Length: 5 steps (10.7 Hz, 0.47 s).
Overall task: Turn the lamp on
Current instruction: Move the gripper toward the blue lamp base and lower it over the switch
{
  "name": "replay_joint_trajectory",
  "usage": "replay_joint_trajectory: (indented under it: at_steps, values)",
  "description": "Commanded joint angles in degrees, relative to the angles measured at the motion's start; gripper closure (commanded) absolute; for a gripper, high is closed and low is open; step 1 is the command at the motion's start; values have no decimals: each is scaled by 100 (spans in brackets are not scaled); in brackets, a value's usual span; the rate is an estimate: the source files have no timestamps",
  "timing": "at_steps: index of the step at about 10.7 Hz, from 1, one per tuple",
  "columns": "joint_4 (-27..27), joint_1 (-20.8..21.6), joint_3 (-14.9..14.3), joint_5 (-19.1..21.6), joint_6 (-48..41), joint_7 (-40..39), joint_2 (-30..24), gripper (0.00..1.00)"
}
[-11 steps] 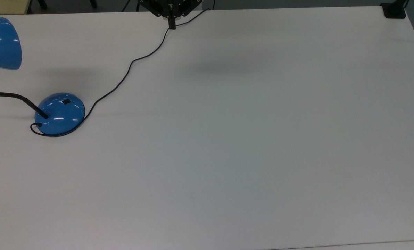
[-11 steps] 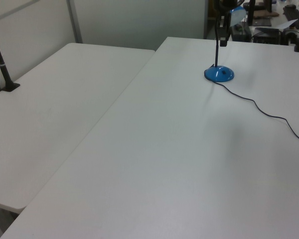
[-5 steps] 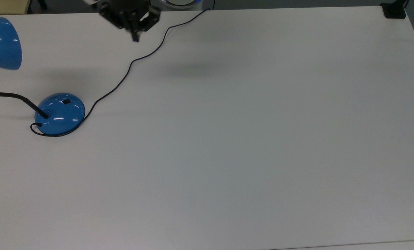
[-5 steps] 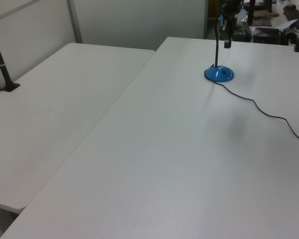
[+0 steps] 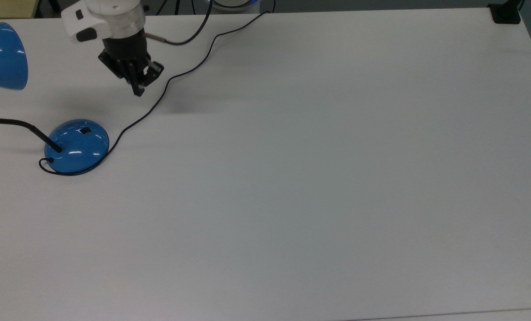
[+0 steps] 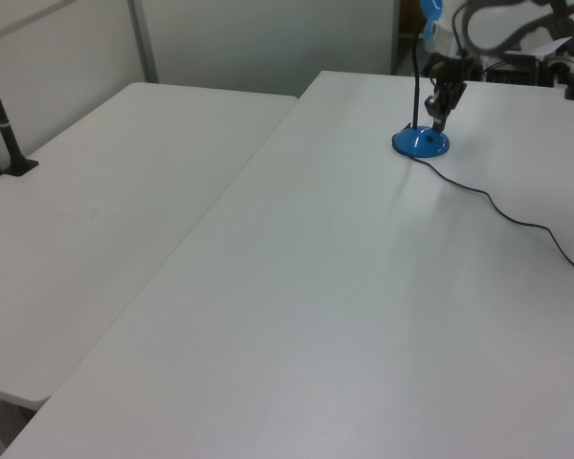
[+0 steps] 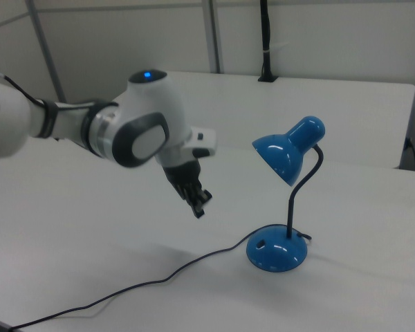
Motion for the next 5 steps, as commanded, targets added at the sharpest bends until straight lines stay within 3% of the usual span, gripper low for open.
replay_joint_trajectory:
  at_steps: [1, 5]
  values:
    - [-290, -283, -51, 12, 1246, 1116, 466, 100]
    - [-281, -627, -69, 3, 2267, 1436, 863, 100]
